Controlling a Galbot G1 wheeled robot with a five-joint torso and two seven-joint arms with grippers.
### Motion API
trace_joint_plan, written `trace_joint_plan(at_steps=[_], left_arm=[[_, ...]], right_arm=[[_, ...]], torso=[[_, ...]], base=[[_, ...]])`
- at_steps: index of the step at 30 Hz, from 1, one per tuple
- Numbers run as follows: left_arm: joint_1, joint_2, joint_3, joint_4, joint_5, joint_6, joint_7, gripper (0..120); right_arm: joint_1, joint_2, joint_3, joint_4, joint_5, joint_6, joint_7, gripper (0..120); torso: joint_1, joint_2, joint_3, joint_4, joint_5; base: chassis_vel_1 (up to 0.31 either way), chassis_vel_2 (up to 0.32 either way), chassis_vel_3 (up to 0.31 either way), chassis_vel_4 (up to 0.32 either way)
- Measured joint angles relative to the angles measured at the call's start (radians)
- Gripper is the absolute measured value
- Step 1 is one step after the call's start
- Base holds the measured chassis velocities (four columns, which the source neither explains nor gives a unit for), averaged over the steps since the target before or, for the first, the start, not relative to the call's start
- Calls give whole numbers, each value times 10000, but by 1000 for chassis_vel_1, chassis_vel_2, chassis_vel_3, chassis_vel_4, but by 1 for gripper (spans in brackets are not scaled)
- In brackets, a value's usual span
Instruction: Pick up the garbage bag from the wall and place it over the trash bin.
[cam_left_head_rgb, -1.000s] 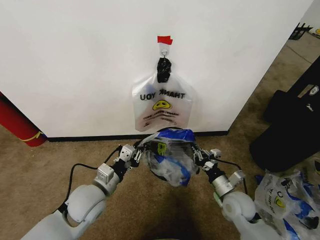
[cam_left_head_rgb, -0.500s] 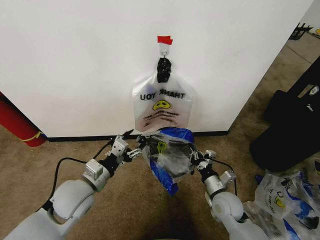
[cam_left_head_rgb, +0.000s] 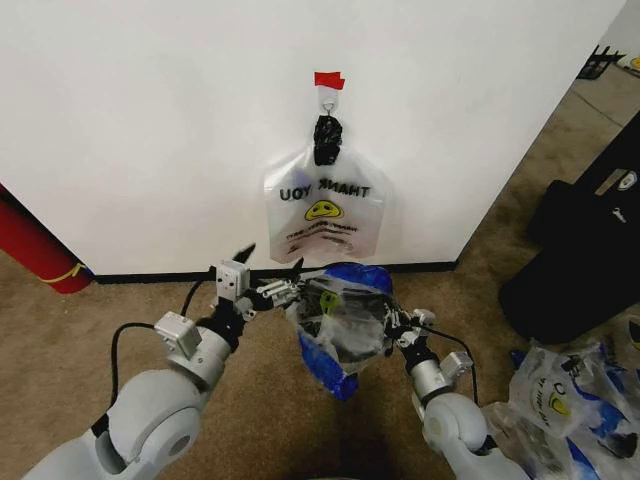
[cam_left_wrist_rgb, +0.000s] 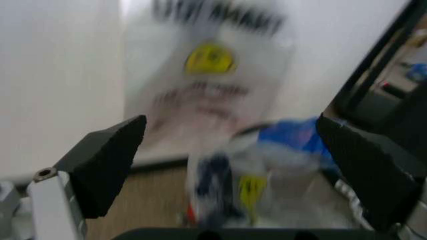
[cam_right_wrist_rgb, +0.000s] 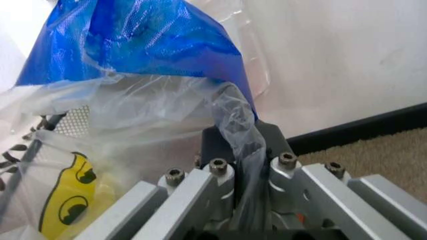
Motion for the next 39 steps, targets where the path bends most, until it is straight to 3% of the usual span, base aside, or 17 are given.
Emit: trace_joint_plan(at_steps=[5,15,24,28,31,36,39], left_arm=[[41,-92,-35,-203,-1304,585,-1568,100],[1309,-612,-51,-378,661,720,-1894,100],[1436,-627,-123,-436,760,1065,-1953,100],[1372,-755,-38,-408,-82,1638,-2184,100],[1064,-907,77,-238,-1296,2138,-2335,100],[852,-972,208,166,-1669,2368,-2360,100],[821,-965,313,397,-1561,2409,-2311,87]], right_arm=[[115,172,-20,-200,-325,102,132,0],[301,319,-649,150,-830,296,1691,0],[476,493,-1050,345,-1476,526,2649,0],[457,738,-1301,472,-2248,786,3082,0],[338,858,-1382,496,-2982,1126,3083,0],[267,1029,-1371,485,-3621,1443,2958,0],[296,1124,-1325,411,-4063,1584,2944,0]], torso=[[0,1,0,-1,0],[0,0,1,2,-1],[0,0,1,0,0],[0,0,1,2,0],[0,0,1,0,0],[0,0,1,0,0],[0,0,1,0,0]], base=[[0,0,0,0],[0,0,0,0],[0,0,0,0],[0,0,0,0],[0,0,0,0],[0,0,0,0],[0,0,0,0]])
